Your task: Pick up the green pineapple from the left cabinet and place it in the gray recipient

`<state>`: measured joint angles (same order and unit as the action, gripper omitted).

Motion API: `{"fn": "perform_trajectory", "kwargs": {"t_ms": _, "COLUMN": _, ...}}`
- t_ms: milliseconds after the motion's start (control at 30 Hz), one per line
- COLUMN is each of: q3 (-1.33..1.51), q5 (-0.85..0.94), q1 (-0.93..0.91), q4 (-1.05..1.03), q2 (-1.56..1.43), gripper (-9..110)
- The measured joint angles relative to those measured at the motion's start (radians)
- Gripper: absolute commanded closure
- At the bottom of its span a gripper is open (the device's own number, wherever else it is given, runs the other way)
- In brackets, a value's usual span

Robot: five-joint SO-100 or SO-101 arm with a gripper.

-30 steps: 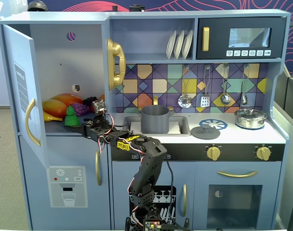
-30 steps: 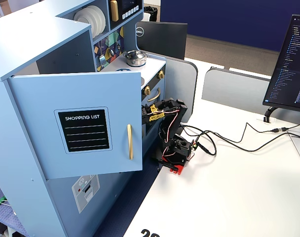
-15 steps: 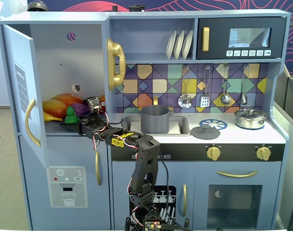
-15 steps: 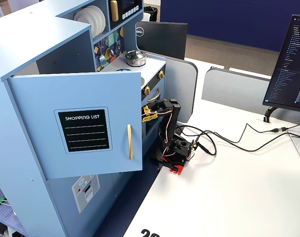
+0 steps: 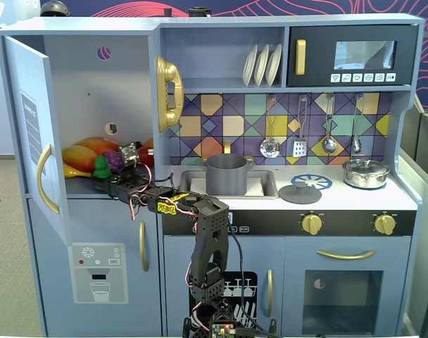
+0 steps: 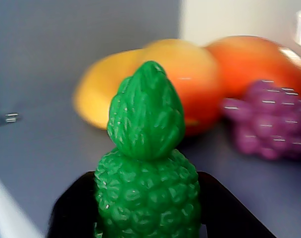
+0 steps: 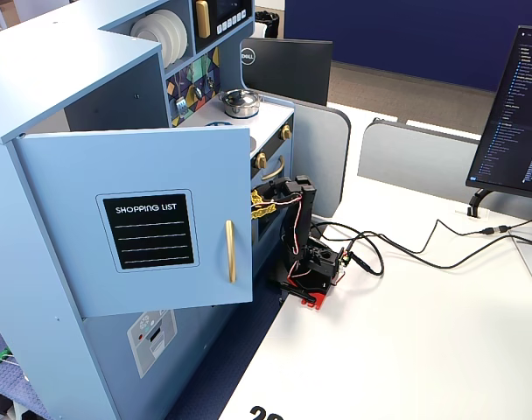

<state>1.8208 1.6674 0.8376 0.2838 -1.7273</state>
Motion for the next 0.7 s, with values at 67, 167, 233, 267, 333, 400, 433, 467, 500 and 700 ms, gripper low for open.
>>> {"fn": "perform_trajectory", "kwargs": {"t_ms": 67, "q3": 0.000, "q5": 0.000, "q1": 0.025, "q4": 0.000, "q2": -0.049, "gripper": 101}}
{"fn": "perform_trajectory", "kwargs": {"t_ms": 167, "q3": 0.041, "q5": 0.017, "q1": 0.066, "q4": -0.005, "q2": -0.184, "gripper": 101}}
{"fn": "perform_trajectory", "kwargs": {"t_ms": 233, "q3": 0.098, "q5": 0.031, "q1": 0.069, "q4": -0.023, "q2": -0.298, "gripper": 101}}
{"fn": "perform_trajectory", "kwargs": {"t_ms": 267, "q3": 0.130, "q5": 0.038, "q1": 0.069, "q4": -0.034, "q2": -0.360, "gripper": 101}}
{"fn": "perform_trajectory", "kwargs": {"t_ms": 333, "q3": 0.186, "q5": 0.052, "q1": 0.052, "q4": -0.083, "q2": -0.492, "gripper": 101}}
{"fn": "perform_trajectory", "kwargs": {"t_ms": 400, "q3": 0.235, "q5": 0.060, "q1": 0.015, "q4": -0.153, "q2": -0.638, "gripper": 102}}
{"fn": "perform_trajectory", "kwargs": {"t_ms": 433, "q3": 0.249, "q5": 0.060, "q1": -0.008, "q4": -0.186, "q2": -0.699, "gripper": 102}}
{"fn": "perform_trajectory", "kwargs": {"t_ms": 467, "q3": 0.258, "q5": 0.060, "q1": -0.038, "q4": -0.224, "q2": -0.767, "gripper": 102}}
{"fn": "perform_trajectory", "kwargs": {"t_ms": 500, "q3": 0.262, "q5": 0.060, "q1": -0.072, "q4": -0.261, "q2": -0.827, "gripper": 102}}
{"fn": "perform_trajectory", "kwargs": {"t_ms": 700, "q3": 0.261, "q5": -0.005, "q1": -0.348, "q4": -0.413, "q2": -1.060, "gripper": 102}}
